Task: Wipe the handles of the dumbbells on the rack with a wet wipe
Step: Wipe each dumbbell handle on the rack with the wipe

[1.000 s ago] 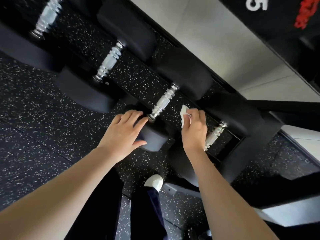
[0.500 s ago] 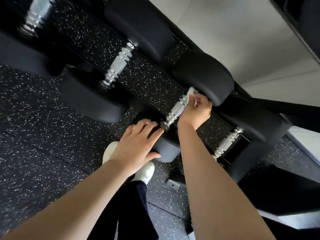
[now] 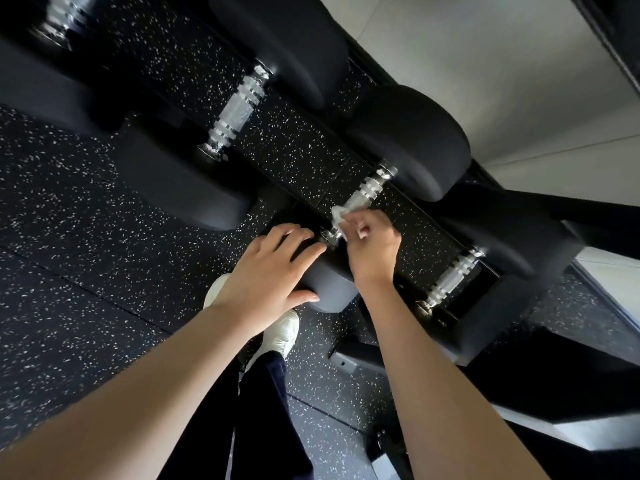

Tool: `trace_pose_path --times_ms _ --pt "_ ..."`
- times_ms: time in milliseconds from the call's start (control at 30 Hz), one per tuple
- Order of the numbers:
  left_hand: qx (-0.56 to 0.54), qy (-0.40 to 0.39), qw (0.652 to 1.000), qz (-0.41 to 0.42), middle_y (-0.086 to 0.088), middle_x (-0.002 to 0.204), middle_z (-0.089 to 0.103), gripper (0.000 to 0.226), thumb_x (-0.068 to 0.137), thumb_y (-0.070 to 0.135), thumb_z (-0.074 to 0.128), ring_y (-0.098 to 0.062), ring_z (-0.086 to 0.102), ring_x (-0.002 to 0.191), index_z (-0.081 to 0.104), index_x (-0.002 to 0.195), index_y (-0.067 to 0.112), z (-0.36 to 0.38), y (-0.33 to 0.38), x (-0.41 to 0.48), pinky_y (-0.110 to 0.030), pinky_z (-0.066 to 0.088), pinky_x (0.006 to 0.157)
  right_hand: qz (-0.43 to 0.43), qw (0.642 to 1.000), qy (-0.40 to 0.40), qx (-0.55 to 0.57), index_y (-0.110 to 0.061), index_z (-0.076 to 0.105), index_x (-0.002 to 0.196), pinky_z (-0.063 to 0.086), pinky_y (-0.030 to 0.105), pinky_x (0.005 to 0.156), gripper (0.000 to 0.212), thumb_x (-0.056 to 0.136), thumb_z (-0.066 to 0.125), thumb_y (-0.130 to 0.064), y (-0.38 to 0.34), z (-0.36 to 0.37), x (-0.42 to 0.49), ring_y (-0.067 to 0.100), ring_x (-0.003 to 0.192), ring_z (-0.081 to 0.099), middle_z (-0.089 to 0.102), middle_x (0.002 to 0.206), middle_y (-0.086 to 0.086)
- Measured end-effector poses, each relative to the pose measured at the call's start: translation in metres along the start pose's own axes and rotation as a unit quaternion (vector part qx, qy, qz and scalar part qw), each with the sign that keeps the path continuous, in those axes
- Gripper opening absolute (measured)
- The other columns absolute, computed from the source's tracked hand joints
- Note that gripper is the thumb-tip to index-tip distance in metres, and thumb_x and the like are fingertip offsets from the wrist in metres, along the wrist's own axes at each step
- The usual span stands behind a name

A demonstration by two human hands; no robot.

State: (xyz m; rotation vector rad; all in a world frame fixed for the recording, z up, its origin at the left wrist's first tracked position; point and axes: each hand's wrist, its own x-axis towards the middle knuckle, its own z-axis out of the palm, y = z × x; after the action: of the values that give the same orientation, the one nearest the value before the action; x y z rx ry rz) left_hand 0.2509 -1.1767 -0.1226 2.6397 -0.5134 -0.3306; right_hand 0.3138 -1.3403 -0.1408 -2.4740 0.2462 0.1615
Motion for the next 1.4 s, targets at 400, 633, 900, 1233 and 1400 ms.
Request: trace_pose_path --times_ms 400,633,900,1233,1400 --pt "0.004 -0.001 1.0 -0.003 -0.009 0.128 0.054 0.074 0.066 0.051 0.073 -0.032 0.047 0.12 0.053 0.128 0.014 0.0 0.001 0.0 -0.044 0.048 0.084 0.138 0.983 -0.102 0.062 -0.008 0.072 0.083 0.044 0.005 0.067 0.007 0.077 0.074 -0.007 0.003 -0.01 -0.01 0.01 0.071 0.061 0.069 0.081 0.003" --pt "0.009 -0.007 1.0 0.001 -0.009 0.129 0.052 0.073 0.069 0.053 0.066 -0.031 0.045 0.12 0.05 0.129 0.015 0.001 0.0 0.0 -0.044 0.047 0.082 0.183 0.973 -0.118 0.079 -0.01 0.069 0.079 0.05 0.02 0.076 0.007 0.077 0.073 -0.005 0.008 -0.01 -0.007 0.014 0.076 0.065 0.069 0.08 0.0" --pt "0.011 -0.007 1.0 0.005 -0.009 0.129 0.052 0.072 0.068 0.052 0.069 -0.031 0.045 0.12 0.052 0.128 0.014 0.001 -0.001 0.0 -0.044 0.048 0.081 0.282 0.94 -0.027 0.192 -0.014 0.065 0.076 0.052 0.027 0.073 0.015 0.076 0.072 -0.001 0.011 -0.004 -0.007 0.017 0.074 0.063 0.068 0.081 0.006" --pt "0.019 -0.007 1.0 0.011 -0.008 0.129 0.053 0.069 0.072 0.054 0.06 -0.031 0.046 0.12 0.052 0.128 0.015 0.0 -0.002 0.0 -0.044 0.047 0.082 0.282 0.92 0.054 0.265 -0.021 0.06 0.073 0.055 0.032 0.077 0.022 0.081 0.068 -0.001 0.012 -0.002 0.009 0.014 0.072 0.062 0.066 0.077 0.005" --pt "0.013 -0.014 1.0 0.01 -0.008 0.13 0.052 0.07 0.073 0.055 0.061 -0.031 0.045 0.121 0.052 0.13 0.015 0.001 -0.003 0.0 -0.044 0.046 0.083 0.275 0.902 0.098 0.317 -0.02 0.059 0.075 0.054 0.026 0.075 0.023 0.082 0.066 0.001 0.009 -0.01 0.035 0.008 0.07 0.062 0.065 0.074 -0.001"
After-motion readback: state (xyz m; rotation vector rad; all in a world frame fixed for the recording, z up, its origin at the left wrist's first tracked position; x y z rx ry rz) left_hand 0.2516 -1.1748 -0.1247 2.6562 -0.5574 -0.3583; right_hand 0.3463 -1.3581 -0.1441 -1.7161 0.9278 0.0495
